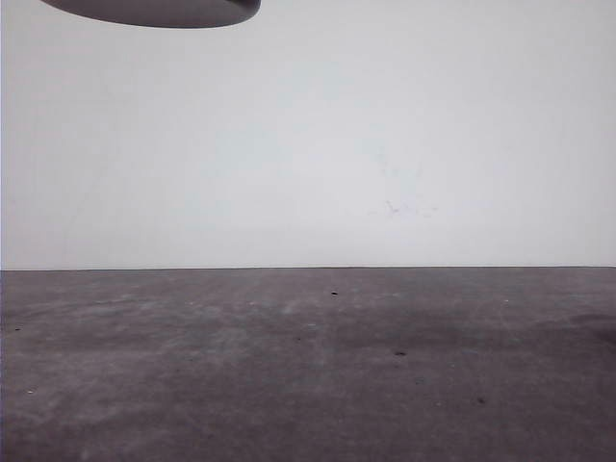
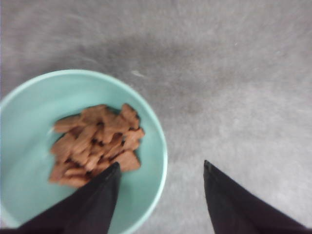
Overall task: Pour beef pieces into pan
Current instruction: 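Lift the black pan off the table with the left gripper, then grasp the mint-green bowl rim with the right gripper and lift it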
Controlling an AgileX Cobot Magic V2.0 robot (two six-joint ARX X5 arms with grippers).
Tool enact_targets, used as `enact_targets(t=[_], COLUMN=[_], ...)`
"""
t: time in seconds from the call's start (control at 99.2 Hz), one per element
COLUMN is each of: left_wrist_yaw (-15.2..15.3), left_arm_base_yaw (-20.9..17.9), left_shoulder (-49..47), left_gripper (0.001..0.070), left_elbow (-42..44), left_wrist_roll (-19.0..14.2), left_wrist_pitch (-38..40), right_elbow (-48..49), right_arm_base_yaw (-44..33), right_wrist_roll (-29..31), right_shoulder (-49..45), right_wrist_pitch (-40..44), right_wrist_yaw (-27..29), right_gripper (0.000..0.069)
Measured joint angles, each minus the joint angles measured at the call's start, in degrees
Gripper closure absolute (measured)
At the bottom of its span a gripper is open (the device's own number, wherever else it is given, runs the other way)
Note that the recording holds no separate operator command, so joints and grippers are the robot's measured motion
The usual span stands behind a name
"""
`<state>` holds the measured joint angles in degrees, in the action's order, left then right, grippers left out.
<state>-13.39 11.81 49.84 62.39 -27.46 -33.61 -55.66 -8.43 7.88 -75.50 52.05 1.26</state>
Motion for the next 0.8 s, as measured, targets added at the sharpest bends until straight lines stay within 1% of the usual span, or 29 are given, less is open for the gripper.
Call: enact_targets(t=[0.141,0.232,0.343,0.393,0.484,0.544,0.645,0.797], left_wrist_yaw=[0.0,0.0,0.0,0.0,0.0,0.0,0.0,0.0], left_arm_base_yaw=[0.0,0.1,0.1,0.1,0.1,0.1,0.1,0.1], left_shoulder=[0.1,0.1,0.1,0.1,0.1,0.1,0.3,0.9], left_gripper=[0.0652,0.0652,0.0652,0.0652,0.0652,0.0652,0.0652,0.0652], left_elbow=[0.0,0.0,0.0,0.0,0.0,0.0,0.0,0.0], left_wrist_roll=[0.0,0.3,0.6,0.9,1.1,1.2,1.4,1.6], left_wrist_pitch=[-1.0,-0.9,-0.9,-0.9,-1.0,-1.0,-1.2,-1.4], right_elbow=[0.0,0.0,0.0,0.0,0.0,0.0,0.0,0.0], right_arm_base_yaw=[0.0,0.0,0.0,0.0,0.0,-0.2,-0.2,-0.2], right_wrist_roll=[0.0,0.0,0.1,0.1,0.1,0.1,0.1,0.0], right_shoulder=[-3.7,-6.1,-8.5,-9.4,-10.8,-11.7,-12.9,-13.4], right_wrist_pitch=[-0.2,-0.7,-2.0,-2.4,-3.3,-3.7,-4.2,-4.7], right_wrist_yaw=[-0.2,-0.6,-2.3,-3.0,-3.1,-3.4,-3.9,-4.2], right_gripper=[0.0426,0.044,0.0457,0.0491,0.0572,0.0602,0.0617,0.0619])
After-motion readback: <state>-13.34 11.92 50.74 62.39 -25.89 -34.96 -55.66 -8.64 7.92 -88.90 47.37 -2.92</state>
